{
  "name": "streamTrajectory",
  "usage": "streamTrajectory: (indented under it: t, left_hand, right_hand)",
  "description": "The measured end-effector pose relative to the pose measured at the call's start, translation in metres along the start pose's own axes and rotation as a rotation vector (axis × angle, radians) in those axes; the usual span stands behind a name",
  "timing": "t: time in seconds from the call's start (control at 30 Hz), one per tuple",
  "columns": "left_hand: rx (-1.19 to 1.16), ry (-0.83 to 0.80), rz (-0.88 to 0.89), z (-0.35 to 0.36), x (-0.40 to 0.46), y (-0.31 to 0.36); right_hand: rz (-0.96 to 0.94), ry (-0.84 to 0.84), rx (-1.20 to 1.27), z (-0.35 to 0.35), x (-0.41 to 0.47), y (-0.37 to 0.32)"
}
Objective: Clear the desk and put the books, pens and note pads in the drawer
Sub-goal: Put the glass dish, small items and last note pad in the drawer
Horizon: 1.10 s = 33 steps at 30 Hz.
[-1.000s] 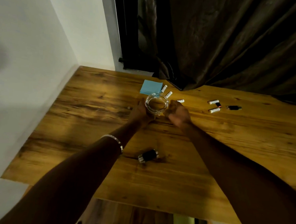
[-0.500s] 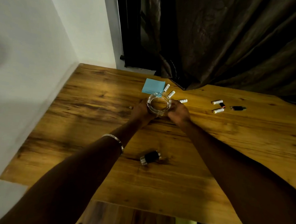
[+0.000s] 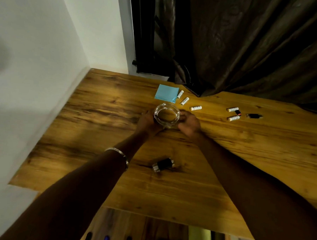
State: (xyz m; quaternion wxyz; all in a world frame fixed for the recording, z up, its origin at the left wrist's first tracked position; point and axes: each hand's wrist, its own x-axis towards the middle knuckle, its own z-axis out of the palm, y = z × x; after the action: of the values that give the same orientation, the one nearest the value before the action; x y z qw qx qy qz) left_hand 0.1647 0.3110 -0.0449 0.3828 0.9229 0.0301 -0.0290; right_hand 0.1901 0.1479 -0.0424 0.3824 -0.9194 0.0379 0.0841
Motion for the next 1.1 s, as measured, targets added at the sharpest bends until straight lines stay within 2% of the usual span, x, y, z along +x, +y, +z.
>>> streamTrajectory:
  t: [0.27, 0.43, 0.53, 0.6, 0.8, 0.9, 1.1]
  left_hand:
    - [0.026, 0.022, -0.006, -0.006, -0.016, -0.005]
    - [-0.024, 0.126, -0.093, -0.004, -0.035, -0.005]
    - [0.067, 0.162, 0.003, -0.001, -0.052, 0.003]
    - [0.173, 0.132, 0.092, 0.001, -0.063, 0.009]
    - [0.310, 0.093, 0.237, 0.011, -0.093, 0.031]
    - [0.384, 0.068, 0.282, 0.020, -0.103, 0.043]
    - [0.479, 0.098, 0.236, 0.048, -0.133, 0.079]
  right_hand:
    - [-0.026, -0.065, 0.013, -0.001, -0.016, 0.002]
    - [0.010, -0.066, 0.032, -0.014, -0.038, 0.018]
    - [-0.018, -0.051, -0.063, -0.033, -0.060, 0.030]
    - [-0.030, -0.031, -0.124, -0.047, -0.073, 0.037]
    - [-0.107, -0.038, -0.569, -0.091, -0.112, 0.057]
    - [-0.115, -0.015, -0.590, -0.111, -0.123, 0.072]
    - [-0.198, -0.023, -0.594, -0.152, -0.144, 0.106]
